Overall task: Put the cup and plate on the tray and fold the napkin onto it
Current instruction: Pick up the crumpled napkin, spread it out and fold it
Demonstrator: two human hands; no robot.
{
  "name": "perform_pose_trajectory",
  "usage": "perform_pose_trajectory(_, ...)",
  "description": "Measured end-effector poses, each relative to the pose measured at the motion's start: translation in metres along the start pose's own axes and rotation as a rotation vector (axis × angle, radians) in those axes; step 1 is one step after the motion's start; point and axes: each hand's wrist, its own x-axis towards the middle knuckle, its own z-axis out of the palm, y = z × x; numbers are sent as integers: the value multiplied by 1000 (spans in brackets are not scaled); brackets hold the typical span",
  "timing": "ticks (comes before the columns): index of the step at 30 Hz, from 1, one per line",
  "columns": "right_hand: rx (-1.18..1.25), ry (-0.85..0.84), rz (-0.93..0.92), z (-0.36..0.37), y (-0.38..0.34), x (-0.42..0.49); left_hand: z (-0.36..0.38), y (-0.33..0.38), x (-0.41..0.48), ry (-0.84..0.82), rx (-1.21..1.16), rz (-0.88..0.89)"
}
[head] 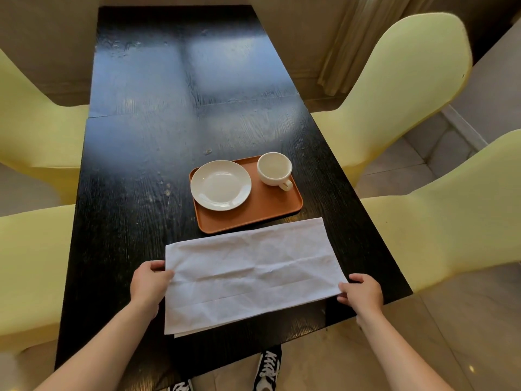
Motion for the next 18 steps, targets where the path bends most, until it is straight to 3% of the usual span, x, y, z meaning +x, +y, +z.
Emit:
perform_pose_trajectory(12, -293, -45, -268, 1, -13, -21, -12, -17, -29, -44, 81, -20)
perform_pose_trajectory(18, -232, -62, -428, 15, -35, -52, -16, -31, -52, 0, 381, 235)
